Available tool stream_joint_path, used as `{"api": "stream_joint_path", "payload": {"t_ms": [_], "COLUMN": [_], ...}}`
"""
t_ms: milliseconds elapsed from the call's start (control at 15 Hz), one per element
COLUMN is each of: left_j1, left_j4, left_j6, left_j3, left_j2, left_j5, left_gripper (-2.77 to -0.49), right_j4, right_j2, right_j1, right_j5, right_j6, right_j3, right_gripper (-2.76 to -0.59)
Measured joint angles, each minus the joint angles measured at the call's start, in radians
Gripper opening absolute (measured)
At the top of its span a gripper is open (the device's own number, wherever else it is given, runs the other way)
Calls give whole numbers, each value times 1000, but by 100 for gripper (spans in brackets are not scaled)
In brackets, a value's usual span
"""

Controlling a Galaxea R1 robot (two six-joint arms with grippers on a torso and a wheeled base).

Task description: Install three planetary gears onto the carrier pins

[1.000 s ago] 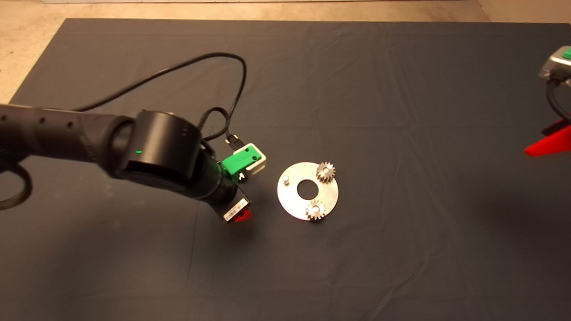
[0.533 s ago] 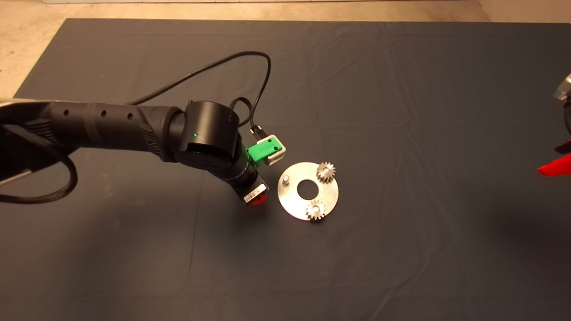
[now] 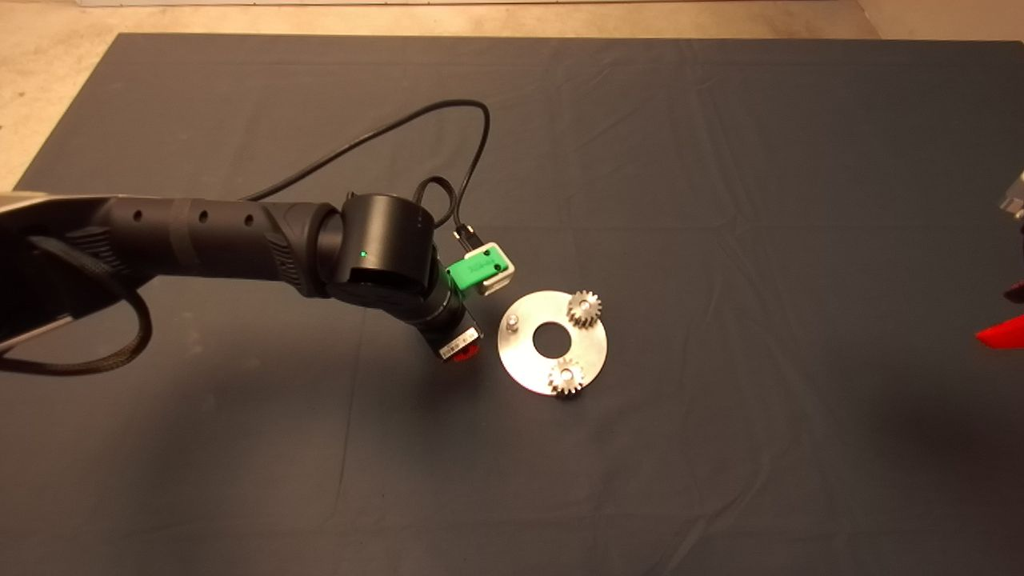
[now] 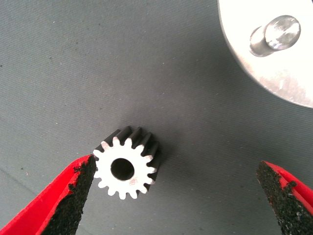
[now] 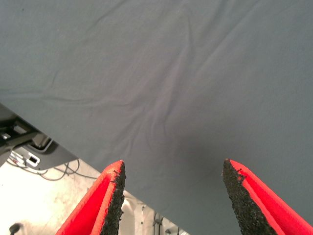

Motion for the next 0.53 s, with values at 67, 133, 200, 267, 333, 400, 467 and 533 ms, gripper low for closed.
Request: {"api": "stream_joint_path", "payload": {"t_ms": [67, 133, 200, 267, 333, 400, 467, 533], "left_j1": [0, 0, 0, 0, 0, 0, 0, 0], "left_j4": [6, 8, 11, 12, 13, 14, 14, 14], "left_j6": [7, 17, 25, 30, 33, 40, 45, 50], "left_j3": [-1, -2, -4, -7, -12, -18, -27, -36], "left_j2": [-1, -4, -6, -9, -10, -11, -14, -20], "left_j5": [0, 0, 0, 0, -1, -1, -1, -1], "left_gripper": [-90, -90, -90, -90, -90, -90, -90, -90], "right_j4": [0, 1, 1, 2, 2, 2, 2, 2], "right_j2": [-3, -9, -16, -21, -22, -22, -22, -22], "right_j1": [0, 0, 0, 0, 0, 0, 0, 0], "right_j5": [0, -1, -5, -7, -10, -13, -14, -15], "right_j6": [0, 0, 0, 0, 0, 0, 0, 0], "right_j3": [0, 0, 0, 0, 0, 0, 0, 0], "right_gripper": [-191, -191, -191, -191, -191, -191, -191, -191]}}
